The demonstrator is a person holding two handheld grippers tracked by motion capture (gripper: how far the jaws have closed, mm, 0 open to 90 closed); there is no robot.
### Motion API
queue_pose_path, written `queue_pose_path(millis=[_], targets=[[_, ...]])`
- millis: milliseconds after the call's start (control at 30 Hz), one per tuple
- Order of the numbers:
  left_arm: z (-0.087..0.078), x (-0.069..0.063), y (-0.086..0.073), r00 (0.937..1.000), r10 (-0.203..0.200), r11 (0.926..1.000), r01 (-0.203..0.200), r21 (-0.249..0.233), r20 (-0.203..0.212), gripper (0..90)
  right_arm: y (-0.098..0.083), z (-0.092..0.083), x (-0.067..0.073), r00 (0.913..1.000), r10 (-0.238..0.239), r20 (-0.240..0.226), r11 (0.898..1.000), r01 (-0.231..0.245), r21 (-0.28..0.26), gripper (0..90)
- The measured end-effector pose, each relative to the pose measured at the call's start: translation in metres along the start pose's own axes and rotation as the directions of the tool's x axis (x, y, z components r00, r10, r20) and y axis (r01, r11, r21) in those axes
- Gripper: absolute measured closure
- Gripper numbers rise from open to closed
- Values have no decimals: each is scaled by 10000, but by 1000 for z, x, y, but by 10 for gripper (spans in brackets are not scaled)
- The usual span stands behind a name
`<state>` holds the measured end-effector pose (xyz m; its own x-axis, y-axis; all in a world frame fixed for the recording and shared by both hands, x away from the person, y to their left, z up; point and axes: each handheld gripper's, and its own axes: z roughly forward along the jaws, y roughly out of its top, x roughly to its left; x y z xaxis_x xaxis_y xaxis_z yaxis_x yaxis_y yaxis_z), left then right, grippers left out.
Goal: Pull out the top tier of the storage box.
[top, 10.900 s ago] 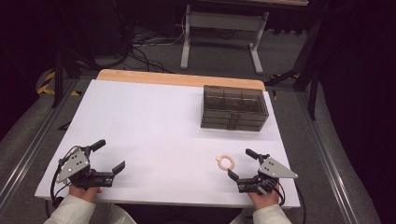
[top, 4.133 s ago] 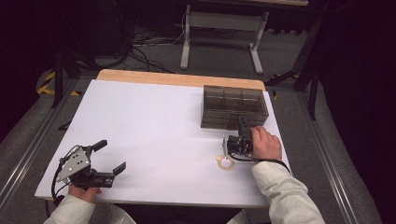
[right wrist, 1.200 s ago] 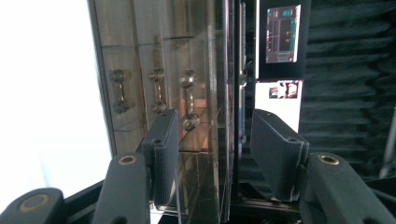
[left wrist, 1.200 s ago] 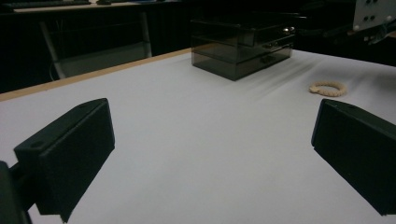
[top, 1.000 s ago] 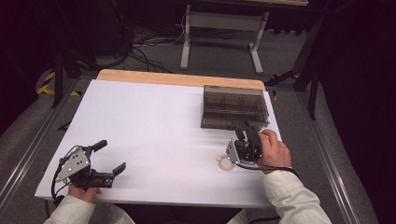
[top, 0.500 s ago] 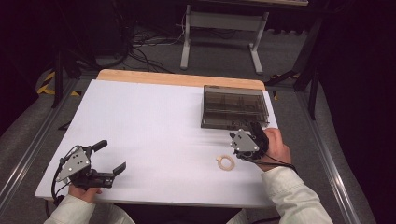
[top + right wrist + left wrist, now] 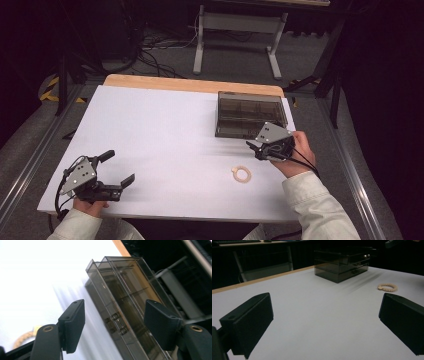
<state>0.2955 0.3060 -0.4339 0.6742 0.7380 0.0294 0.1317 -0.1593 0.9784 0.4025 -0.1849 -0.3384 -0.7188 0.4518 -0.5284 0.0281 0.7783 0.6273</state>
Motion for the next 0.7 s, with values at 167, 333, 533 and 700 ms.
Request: queue_pose_path(millis=[167, 333, 533, 700], targets=[[0, 0, 0, 10000, 7, 10000, -7, 2, -1, 2, -2, 0, -11, 9951, 730, -665, 9968, -749, -271, 322], [0, 0, 0, 10000, 11, 10000, -11, 2, -1, 2, -3, 2, -20, 9842, 1322, -1181, 9906, -1355, -199, 288], [0, 0, 0, 10000, 6, 10000, -6, 3, -4, 2, -3, 6, -32, 9665, 1765, -1865, 9841, -1774, 124, 242], [0, 0, 0, 10000, -65, 10000, 65, -10, 24, 2, -5, 11, -39, 9351, 2154, -2814, 9755, -2195, 175, 237]])
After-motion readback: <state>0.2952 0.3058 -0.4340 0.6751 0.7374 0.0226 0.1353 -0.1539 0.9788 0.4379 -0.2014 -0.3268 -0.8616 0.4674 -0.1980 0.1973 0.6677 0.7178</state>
